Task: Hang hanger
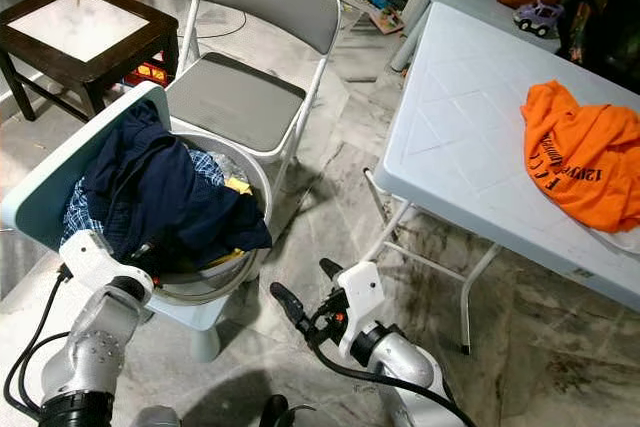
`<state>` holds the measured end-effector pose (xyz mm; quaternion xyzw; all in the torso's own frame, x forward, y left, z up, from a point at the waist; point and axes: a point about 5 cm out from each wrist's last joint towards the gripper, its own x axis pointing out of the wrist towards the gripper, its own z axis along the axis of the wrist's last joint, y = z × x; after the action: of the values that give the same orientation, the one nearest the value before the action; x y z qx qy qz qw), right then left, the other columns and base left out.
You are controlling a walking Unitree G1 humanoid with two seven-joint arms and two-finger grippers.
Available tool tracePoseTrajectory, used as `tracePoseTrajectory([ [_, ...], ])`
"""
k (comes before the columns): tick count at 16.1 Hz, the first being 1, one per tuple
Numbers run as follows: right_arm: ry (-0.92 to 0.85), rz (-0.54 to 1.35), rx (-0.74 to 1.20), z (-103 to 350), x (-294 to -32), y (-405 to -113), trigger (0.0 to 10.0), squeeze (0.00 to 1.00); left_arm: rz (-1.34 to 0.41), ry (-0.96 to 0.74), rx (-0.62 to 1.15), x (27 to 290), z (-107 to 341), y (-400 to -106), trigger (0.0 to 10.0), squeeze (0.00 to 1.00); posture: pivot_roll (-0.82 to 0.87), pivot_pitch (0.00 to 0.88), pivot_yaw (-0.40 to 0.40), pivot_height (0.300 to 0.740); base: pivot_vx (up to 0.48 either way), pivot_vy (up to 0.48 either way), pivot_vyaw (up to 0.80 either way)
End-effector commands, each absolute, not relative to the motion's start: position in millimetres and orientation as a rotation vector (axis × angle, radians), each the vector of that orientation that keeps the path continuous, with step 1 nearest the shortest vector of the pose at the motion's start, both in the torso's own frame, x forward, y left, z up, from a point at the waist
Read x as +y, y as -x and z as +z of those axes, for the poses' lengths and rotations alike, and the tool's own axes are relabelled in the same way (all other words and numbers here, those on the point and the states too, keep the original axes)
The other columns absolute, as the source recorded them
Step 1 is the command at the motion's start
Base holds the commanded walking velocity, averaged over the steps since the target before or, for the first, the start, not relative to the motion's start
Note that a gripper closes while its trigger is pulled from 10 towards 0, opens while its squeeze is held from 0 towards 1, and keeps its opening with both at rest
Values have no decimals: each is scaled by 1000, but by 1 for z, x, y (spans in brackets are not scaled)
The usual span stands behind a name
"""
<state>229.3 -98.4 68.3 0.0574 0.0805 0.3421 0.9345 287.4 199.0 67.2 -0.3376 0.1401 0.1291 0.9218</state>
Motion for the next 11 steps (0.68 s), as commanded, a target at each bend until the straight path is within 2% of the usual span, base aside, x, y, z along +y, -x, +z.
tracePoseTrajectory([
  [1, -107, 693, 189, 61, -104, -227, 10000, 0, 245, 624, 306, 196, 66, -284, 10000, 1000, 341, 193, -253, 740, 0, 0, 0],
  [2, -106, 689, 187, 61, -104, -228, 10000, 0, 168, 531, 252, 191, 77, -290, 10000, 1000, 345, 192, -248, 740, 0, 0, 0],
  [6, -102, 681, 178, 62, -102, -231, 10000, 0, 82, 490, 307, 173, 78, -310, 10000, 1000, 337, 180, -234, 740, 0, 0, 0],
  [7, -96, 675, 175, 63, -102, -232, 10000, 0, 11, 379, 296, 164, 82, -319, 0, 1000, 336, 178, -232, 740, 0, 0, 0],
  [10, -94, 662, 172, 62, -103, -232, 10000, 0, -84, 310, 258, 148, 92, -333, 0, 1000, 320, 169, -221, 740, 0, 0, 0],
  [11, -104, 660, 171, 62, -102, -231, 10000, 0, -148, 266, 288, 133, 91, -342, 0, 63, 313, 162, -211, 740, 0, 0, 0],
])
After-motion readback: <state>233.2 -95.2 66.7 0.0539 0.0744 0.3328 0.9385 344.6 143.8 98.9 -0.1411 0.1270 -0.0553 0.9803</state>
